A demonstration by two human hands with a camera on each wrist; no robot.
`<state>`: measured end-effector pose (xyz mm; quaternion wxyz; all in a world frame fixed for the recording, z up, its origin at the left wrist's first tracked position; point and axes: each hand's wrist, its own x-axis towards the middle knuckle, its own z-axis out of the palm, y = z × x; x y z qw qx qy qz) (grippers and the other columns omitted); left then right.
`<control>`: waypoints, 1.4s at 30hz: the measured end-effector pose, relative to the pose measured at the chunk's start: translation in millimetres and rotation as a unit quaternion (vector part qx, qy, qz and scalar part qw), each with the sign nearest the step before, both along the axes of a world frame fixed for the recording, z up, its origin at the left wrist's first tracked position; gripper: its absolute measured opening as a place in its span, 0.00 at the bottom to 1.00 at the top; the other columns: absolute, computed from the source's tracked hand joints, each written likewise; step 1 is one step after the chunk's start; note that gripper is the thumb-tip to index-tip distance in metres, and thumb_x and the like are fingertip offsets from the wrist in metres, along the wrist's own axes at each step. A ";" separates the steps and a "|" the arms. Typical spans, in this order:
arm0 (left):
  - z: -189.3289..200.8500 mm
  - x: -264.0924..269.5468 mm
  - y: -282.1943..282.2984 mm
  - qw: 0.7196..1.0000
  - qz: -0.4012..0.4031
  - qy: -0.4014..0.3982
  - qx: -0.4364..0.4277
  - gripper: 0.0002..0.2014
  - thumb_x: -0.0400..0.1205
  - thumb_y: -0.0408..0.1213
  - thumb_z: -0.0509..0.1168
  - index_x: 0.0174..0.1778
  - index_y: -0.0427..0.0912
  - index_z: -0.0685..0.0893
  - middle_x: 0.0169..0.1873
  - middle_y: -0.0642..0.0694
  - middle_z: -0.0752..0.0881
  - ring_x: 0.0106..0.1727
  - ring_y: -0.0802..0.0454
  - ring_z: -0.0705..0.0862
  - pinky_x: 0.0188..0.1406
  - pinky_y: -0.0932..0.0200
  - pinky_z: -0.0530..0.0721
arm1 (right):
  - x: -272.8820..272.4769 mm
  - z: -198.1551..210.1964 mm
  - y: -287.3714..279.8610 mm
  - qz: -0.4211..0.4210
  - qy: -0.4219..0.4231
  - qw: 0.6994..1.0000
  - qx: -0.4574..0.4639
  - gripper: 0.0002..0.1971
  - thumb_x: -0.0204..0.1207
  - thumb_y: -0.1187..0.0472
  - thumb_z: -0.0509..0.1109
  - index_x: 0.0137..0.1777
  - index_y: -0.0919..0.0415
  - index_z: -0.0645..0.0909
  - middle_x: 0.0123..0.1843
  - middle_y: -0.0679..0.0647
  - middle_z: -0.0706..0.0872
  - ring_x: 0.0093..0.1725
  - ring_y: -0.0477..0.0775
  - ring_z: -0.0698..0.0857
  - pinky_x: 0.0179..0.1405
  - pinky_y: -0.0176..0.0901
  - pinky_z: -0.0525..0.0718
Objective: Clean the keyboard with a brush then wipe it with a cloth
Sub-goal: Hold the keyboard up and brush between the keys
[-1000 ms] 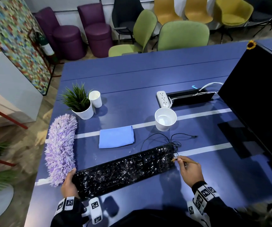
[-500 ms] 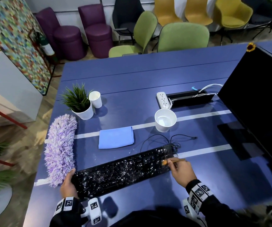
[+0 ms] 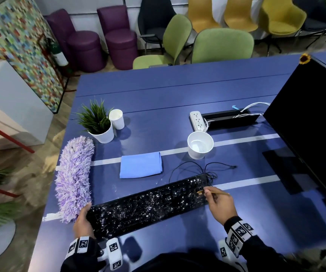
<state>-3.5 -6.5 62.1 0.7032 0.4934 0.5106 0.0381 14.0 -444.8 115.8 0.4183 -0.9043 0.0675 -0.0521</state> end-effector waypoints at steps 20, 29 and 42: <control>-15.6 -5.0 10.2 1.000 -0.007 -0.006 0.021 0.25 0.58 0.58 0.77 0.49 0.51 0.92 0.54 0.36 0.89 0.57 0.35 0.88 0.63 0.30 0.83 | -8.5 -4.8 2.3 0.065 0.037 0.997 0.008 0.09 0.79 0.55 0.68 0.46 0.54 0.90 0.38 0.32 0.89 0.39 0.35 0.87 0.45 0.23 0.81; 20.7 -1.1 -13.1 1.000 0.019 -0.018 0.011 0.22 0.55 0.55 0.78 0.41 0.47 0.92 0.50 0.34 0.88 0.50 0.38 0.88 0.60 0.30 0.84 | -10.5 -9.9 -12.0 0.016 0.025 0.999 -0.017 0.07 0.77 0.64 0.71 0.43 0.55 0.90 0.40 0.43 0.91 0.41 0.43 0.89 0.46 0.22 0.79; 21.8 -1.3 -12.6 1.000 0.011 -0.019 0.014 0.27 0.56 0.56 0.78 0.45 0.43 0.92 0.49 0.34 0.89 0.50 0.34 0.88 0.59 0.28 0.84 | -16.7 -4.4 -0.5 0.137 0.132 0.982 -0.015 0.08 0.80 0.55 0.68 0.47 0.49 0.90 0.41 0.30 0.87 0.46 0.41 0.89 0.55 0.29 0.81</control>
